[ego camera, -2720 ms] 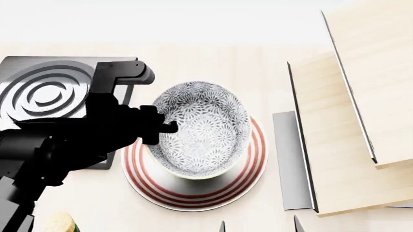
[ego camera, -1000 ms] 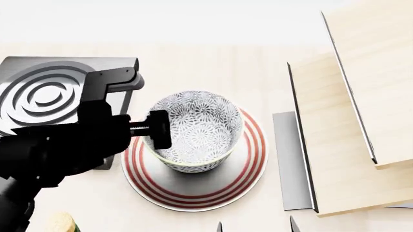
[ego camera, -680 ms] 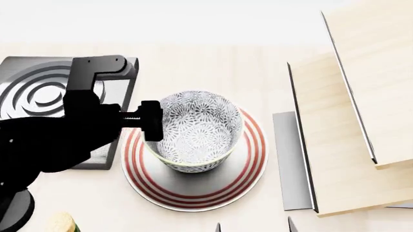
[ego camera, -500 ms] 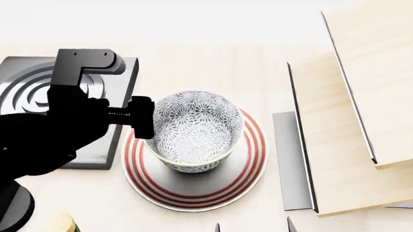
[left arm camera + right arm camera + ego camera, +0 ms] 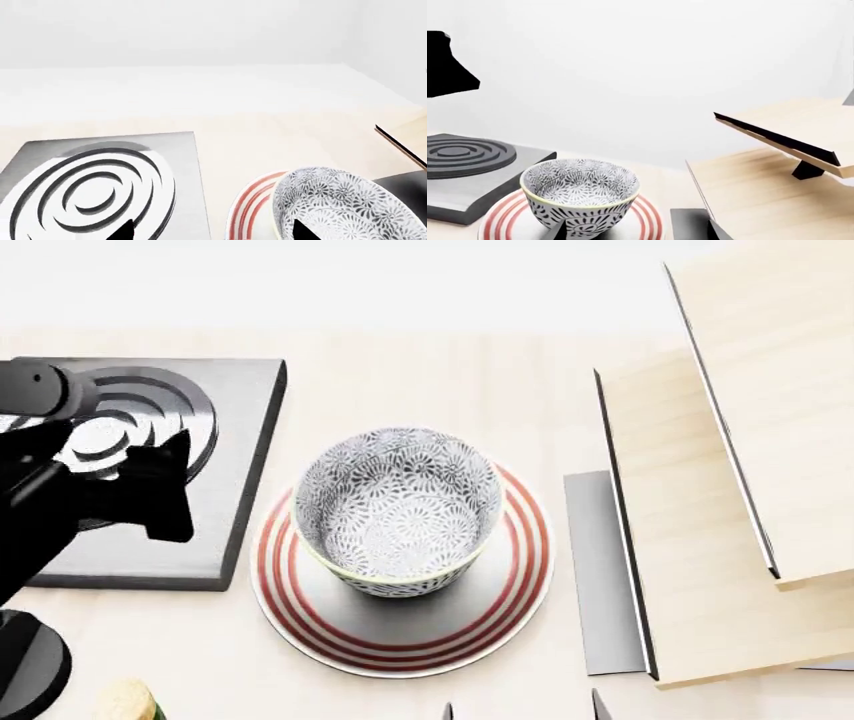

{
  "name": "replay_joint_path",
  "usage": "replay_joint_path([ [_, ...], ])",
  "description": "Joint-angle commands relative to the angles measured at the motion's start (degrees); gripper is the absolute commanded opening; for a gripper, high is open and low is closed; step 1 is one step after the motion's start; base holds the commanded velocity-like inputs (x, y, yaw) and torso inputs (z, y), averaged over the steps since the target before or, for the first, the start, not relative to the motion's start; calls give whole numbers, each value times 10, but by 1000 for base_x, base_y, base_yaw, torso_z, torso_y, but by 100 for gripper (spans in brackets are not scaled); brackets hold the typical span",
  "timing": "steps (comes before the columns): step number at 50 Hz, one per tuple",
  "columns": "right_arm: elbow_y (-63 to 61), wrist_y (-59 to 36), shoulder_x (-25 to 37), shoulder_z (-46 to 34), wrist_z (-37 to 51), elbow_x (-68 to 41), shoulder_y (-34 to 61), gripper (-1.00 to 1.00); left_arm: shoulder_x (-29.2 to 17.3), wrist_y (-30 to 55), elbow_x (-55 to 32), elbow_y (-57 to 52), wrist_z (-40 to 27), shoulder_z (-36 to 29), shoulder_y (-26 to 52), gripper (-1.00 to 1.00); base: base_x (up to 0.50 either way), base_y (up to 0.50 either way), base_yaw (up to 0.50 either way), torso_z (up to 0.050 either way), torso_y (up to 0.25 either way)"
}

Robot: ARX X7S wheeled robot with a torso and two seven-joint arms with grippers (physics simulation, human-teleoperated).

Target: Pick up the akita bowl and put it on the plate.

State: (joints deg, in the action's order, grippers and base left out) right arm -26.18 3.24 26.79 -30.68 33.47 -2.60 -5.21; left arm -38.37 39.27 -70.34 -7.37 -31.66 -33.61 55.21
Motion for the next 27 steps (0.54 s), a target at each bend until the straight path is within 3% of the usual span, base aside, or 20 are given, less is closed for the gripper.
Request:
replay_joint_path([
  [1,-20,-3,6,4,4,-1,-6,100,-103,-77,33,-154,-71,53,-122,100,0,0,0,0,0],
  [9,-84,-5,25,19,17,0,-26,100,-177,-210,171,-263,-153,88,-298,100,0,0,0,0,0],
  [13,-130,-11,31,15,21,15,-38,100,-204,-240,256,-351,-196,64,-389,100,0,0,0,0,0],
  [23,-207,-23,44,23,32,27,-57,100,-227,-256,367,-442,-289,56,-469,100,0,0,0,0,0],
  [27,-244,-48,49,34,33,23,-51,100,-248,-277,448,-474,-356,62,-532,100,0,0,0,0,0],
])
